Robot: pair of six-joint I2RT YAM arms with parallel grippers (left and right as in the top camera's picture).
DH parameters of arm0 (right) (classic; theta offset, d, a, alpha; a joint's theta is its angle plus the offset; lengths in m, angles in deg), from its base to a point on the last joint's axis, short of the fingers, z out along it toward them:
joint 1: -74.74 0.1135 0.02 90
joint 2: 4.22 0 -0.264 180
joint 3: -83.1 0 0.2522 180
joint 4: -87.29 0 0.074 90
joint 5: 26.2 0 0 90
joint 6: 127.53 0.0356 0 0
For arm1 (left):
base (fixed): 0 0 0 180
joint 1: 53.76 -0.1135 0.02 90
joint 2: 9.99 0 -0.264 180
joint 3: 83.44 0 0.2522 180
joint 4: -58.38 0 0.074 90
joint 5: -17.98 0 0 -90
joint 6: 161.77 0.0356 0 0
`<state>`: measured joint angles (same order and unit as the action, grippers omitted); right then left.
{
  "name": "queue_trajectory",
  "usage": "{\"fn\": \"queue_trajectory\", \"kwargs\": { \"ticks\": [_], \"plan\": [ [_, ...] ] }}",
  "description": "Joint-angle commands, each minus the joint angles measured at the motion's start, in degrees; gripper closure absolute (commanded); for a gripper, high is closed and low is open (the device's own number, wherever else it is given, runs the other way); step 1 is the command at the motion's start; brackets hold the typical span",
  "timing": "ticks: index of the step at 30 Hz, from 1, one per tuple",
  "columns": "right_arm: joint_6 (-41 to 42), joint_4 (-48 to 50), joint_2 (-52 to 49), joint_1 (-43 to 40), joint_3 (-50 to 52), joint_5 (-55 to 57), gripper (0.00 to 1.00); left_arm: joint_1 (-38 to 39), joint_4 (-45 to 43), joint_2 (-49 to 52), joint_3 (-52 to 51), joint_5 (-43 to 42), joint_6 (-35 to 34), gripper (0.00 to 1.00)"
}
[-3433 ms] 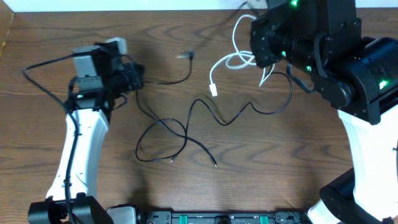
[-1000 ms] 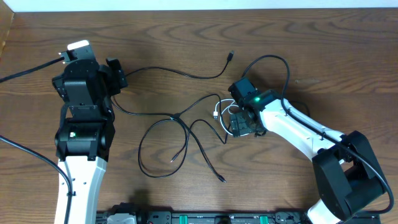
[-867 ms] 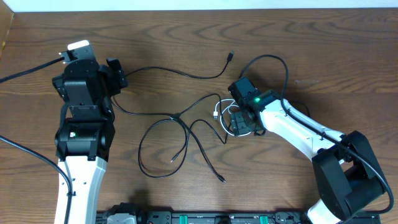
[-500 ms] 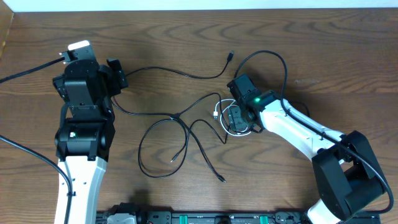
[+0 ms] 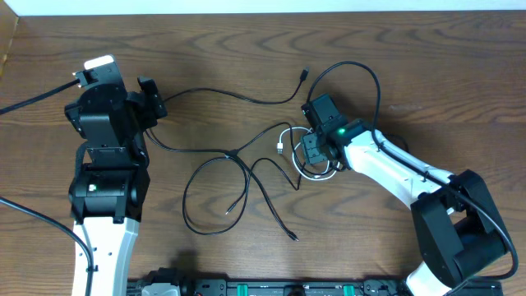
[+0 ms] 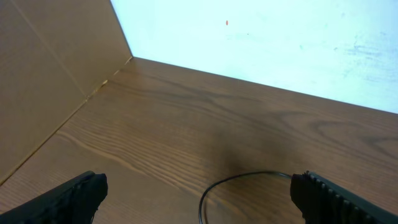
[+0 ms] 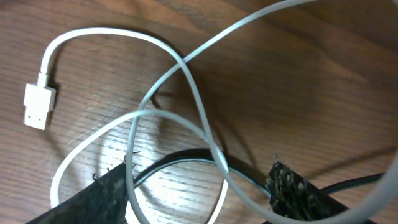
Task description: Untangle cables
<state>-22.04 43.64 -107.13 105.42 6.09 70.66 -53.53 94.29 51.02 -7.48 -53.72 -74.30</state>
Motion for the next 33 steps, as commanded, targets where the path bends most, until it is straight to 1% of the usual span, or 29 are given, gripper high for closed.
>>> {"fn": "queue_trajectory", "kwargs": {
  "ticks": [1,3,5,7,8,10,11,16,18,19,24,28,33],
  "plan": [
    [-0.4,0.2,-1.9,-0.9,0.4,0.0,0.35,0.2,0.1,-0.5,0.8,0.2,0.8,0.00],
    [-0.4,0.2,-2.6,-1.1,0.4,0.0,0.35,0.2,0.1,-0.5,0.8,0.2,0.8,0.01],
    [-0.4,0.3,-3.4,-1.1,0.4,0.0,0.27,0.2,0.1,-0.5,0.8,0.2,0.8,0.01],
    [-0.4,0.2,-4.0,-1.1,0.4,0.0,0.22,0.2,0.1,-0.5,0.8,0.2,0.8,0.01],
    [-0.4,0.2,-4.4,-1.1,0.4,0.0,0.21,0.2,0.1,-0.5,0.8,0.2,0.8,0.01],
    [-0.4,0.2,-4.6,-1.1,0.4,-0.2,0.23,0.2,0.1,-0.5,0.8,0.2,0.8,0.01],
    [-0.4,0.2,-4.7,-1.1,0.4,-0.6,0.29,0.2,0.1,-0.5,0.8,0.2,0.8,0.01],
    [-0.4,0.1,-4.7,-1.1,0.4,-4.1,0.73,0.2,0.1,-0.5,0.8,0.2,0.8,0.01],
    [-0.3,-1.0,-4.5,-1.1,0.3,-5.9,0.97,0.2,0.1,-0.5,0.8,0.2,0.8,0.01],
    [-0.3,-1.9,-4.3,-1.1,0.1,-6.2,0.99,0.2,0.1,-0.5,0.8,0.2,0.8,0.01],
    [-0.3,-8.0,-1.8,-1.1,-1.9,-6.1,0.99,0.2,0.1,-0.5,0.8,0.2,0.8,0.01],
    [-0.4,-13.8,1.8,-1.1,-5.4,-5.7,0.99,0.2,0.1,-0.5,0.8,0.2,0.8,0.01],
    [-2.0,-17.9,6.0,-1.1,-10.2,-5.5,0.99,0.2,0.1,-0.5,0.8,0.2,0.8,0.01]
  ]
}}
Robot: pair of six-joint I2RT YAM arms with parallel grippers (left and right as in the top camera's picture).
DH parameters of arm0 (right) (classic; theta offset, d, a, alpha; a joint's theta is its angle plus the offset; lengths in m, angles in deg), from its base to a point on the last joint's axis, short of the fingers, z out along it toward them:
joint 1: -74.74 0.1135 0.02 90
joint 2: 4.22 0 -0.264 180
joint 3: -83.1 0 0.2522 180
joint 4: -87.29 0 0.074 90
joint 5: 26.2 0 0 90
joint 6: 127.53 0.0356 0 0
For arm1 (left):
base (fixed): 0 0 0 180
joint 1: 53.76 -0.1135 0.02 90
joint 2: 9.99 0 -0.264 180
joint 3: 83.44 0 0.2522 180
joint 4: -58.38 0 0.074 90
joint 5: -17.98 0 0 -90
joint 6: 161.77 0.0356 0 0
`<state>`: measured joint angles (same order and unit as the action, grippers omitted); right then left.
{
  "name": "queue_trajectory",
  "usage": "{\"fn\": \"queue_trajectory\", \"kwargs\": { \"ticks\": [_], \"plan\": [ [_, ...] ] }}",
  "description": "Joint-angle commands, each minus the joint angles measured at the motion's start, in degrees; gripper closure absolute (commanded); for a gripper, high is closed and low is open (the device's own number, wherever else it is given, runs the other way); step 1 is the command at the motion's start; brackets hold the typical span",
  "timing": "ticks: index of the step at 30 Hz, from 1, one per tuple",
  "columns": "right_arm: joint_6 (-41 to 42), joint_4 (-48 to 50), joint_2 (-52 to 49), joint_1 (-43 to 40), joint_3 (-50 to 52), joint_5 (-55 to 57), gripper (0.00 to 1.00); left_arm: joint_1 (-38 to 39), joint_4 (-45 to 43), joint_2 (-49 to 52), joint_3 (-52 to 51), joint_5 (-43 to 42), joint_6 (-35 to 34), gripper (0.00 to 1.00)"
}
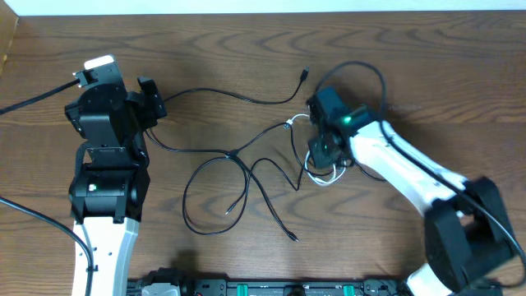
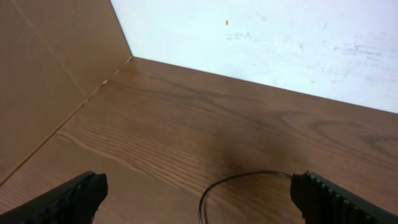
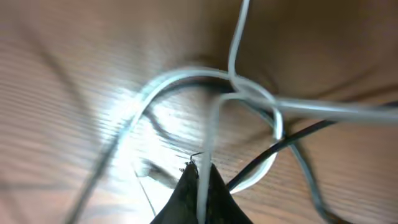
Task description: Untangle cables
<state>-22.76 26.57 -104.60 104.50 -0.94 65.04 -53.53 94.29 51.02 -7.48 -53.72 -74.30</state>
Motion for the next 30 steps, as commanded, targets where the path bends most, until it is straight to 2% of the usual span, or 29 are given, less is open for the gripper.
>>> {"fn": "queue_trajectory", "kwargs": {
  "ticks": [1,10,17,22,30],
  "plan": [
    [-1.7,-1.7,4.3,-0.3,-4.1,0.2,0.99,0.2,0.1,-0.5,0.8,0.2,0.8,0.01],
    [-2.2,-10.7,9.7,-0.6,-14.0,4.7,0.99,0.2,0.1,-0.5,0.8,0.2,0.8,0.01],
    [-2.7,-18.3,13.7,-0.6,-29.3,9.9,0.99,0.2,0.1,-0.5,0.8,0.2,0.8,0.01],
    [-5.2,-19.9,16.7,-0.6,-40.1,10.9,0.99,0.2,0.1,-0.1,0.8,0.2,0.8,0.01],
    [-6.8,-19.6,21.6,-0.6,-51.0,14.1,0.99,0.2,0.1,0.8,0.8,0.2,0.8,0.01]
  ]
}}
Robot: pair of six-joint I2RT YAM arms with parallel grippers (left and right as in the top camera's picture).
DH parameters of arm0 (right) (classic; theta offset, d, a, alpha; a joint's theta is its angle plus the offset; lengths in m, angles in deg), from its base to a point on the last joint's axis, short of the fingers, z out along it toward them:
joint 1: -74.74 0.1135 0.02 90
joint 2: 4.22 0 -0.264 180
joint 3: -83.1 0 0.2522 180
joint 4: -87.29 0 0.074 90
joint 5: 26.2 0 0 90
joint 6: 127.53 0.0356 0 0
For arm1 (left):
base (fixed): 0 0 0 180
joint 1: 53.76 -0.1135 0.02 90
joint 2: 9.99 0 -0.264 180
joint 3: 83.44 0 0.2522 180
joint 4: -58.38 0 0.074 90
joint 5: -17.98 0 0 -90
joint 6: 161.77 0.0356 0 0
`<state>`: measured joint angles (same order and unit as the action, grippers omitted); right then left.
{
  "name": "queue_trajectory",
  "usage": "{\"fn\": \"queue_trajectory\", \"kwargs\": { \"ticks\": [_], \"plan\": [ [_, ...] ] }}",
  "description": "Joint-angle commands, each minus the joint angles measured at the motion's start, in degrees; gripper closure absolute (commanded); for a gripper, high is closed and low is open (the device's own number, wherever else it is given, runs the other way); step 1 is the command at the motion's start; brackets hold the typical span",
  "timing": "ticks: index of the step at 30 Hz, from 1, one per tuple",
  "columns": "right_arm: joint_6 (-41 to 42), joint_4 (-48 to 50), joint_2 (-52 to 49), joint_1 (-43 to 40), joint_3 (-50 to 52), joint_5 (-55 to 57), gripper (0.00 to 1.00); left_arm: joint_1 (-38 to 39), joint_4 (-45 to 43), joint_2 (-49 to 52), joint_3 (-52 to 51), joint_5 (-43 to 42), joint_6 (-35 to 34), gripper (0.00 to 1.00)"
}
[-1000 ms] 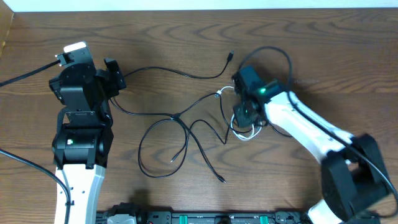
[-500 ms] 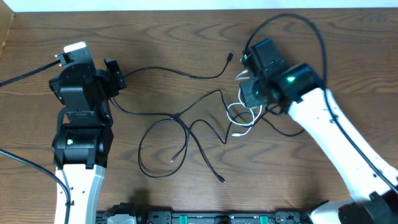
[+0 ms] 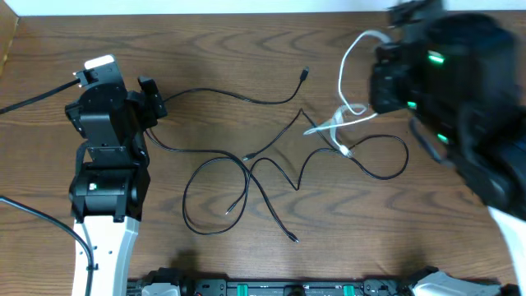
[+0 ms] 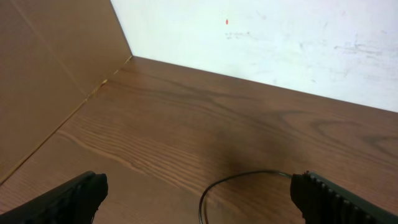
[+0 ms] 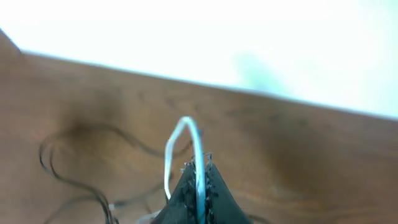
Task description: Untangle cables
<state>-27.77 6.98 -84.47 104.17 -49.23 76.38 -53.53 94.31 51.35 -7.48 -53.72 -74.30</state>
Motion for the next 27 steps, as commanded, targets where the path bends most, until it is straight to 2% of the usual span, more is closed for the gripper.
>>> {"fn": "queue_trajectory", "kwargs": {
  "ticks": [1,8,14,21,27],
  "plan": [
    [-2.8,0.2,2.1,-0.3,-3.8,3.8,0.99,0.2,0.1,0.5,0.8,0.2,0.8,0.01],
    [-4.7,0.5,5.4,-1.0,-5.8,22.4,0.99,0.2,0.1,0.5,0.8,0.2,0.8,0.01],
    [-8.7,2.1,5.6,-4.6,-5.8,32.2,0.99,0.2,0.1,0.5,0.8,0.2,0.8,0.01],
    [-13.4,13.2,5.8,-15.3,-5.9,33.8,0.99,0.2,0.1,0.5,0.8,0.2,0.8,0.01],
    [-8.5,16.7,6.0,-24.7,-5.8,32.5,0.99,0.2,0.1,0.5,0.8,0.2,0.8,0.01]
  ]
}}
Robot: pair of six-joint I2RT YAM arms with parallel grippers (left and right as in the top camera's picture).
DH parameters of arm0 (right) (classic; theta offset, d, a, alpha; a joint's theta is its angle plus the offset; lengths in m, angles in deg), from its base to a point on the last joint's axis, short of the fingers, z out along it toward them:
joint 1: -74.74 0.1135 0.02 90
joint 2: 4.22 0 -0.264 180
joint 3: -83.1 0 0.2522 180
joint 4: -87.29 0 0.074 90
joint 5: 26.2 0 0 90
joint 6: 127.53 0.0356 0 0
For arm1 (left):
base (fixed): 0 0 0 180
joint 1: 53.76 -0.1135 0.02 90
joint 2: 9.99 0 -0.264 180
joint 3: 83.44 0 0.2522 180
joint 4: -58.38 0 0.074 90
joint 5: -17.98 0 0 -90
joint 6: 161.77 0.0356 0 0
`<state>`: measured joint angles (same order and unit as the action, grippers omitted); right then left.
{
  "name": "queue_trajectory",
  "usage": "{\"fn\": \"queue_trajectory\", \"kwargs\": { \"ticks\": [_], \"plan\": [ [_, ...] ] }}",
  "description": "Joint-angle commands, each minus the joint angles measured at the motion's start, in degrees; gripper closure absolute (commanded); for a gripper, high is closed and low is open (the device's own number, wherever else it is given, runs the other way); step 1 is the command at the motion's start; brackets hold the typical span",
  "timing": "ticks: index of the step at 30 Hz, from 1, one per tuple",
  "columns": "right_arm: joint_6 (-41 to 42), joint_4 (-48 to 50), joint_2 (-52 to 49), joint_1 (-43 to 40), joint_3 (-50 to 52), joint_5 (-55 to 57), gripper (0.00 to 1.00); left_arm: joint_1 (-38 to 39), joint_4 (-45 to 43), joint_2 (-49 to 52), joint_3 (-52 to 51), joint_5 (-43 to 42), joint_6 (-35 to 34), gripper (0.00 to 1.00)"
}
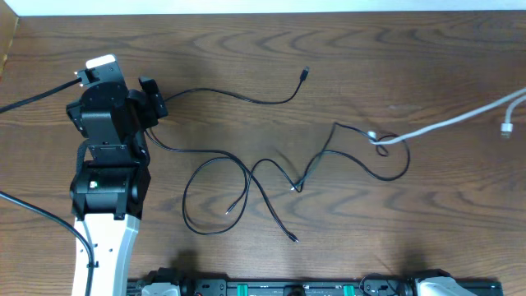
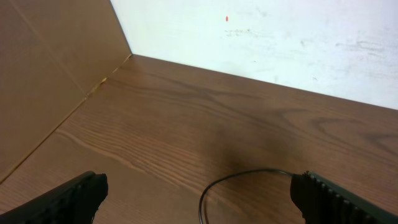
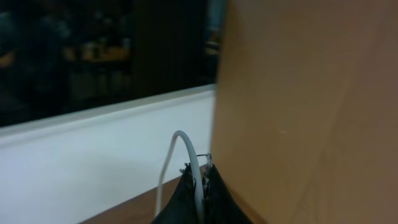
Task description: Untangle cables
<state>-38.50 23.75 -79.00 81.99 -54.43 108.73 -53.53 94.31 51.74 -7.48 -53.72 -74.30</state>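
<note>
Several thin black cables (image 1: 246, 177) lie crossed over the middle of the wooden table (image 1: 246, 41). A white cable (image 1: 448, 123) stretches taut from a black loop (image 1: 393, 156) to the right edge, its USB plug (image 1: 507, 126) hanging free. My right gripper (image 3: 199, 177) is shut on the white cable (image 3: 186, 146) and is out of the overhead view. At the far left, my left gripper (image 1: 152, 97) is open. In its wrist view its fingers (image 2: 68, 196) stand wide apart, with a curve of black cable (image 2: 239, 177) on the table ahead.
A cardboard wall (image 2: 50, 74) stands along the table's left side, and a white wall (image 2: 280, 43) runs behind it. The right wrist view shows a brown panel (image 3: 311, 106) close by on the right. Arm bases line the near edge (image 1: 271, 288).
My right arm has left the overhead view toward the right, still shut on the white cable. The cable now runs taut to the right edge. The black loop and a nearby connector shifted right.
My right gripper stood open over the white coil tangled with black cable right of centre. Then it was shut on the white cable. Then it held the cable high over the table, and now far to the right. My left arm stayed still throughout.
</note>
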Motion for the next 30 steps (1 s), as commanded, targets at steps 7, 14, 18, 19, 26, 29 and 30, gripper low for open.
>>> {"fn": "queue_trajectory", "kwargs": {
  "ticks": [7,14,18,19,26,29,30],
  "plan": [
    [8.5,-9.7,-2.8,-4.1,-0.6,-35.5,0.99,0.2,0.1,0.1,0.8,0.2,0.8,0.01],
    [10.6,-15.9,-12.9,-0.5,-0.6,-72.0,0.99,0.2,0.1,0.1,0.8,0.2,0.8,0.01],
    [6.7,-17.0,-17.1,5.0,-0.6,-81.7,0.99,0.2,0.1,0.1,0.8,0.2,0.8,0.01],
    [5.7,-16.9,-17.6,6.5,-0.6,-84.6,0.99,0.2,0.1,0.1,0.8,0.2,0.8,0.01],
    [1.3,-20.0,-17.8,15.2,-0.6,-82.6,0.99,0.2,0.1,0.1,0.8,0.2,0.8,0.01],
    [1.3,-25.2,-18.3,19.8,0.3,-70.9,0.99,0.2,0.5,0.1,0.8,0.2,0.8,0.01],
    [1.4,-26.8,-18.6,21.7,1.2,-65.6,0.99,0.2,0.6,0.1,0.8,0.2,0.8,0.01]
  ]
}}
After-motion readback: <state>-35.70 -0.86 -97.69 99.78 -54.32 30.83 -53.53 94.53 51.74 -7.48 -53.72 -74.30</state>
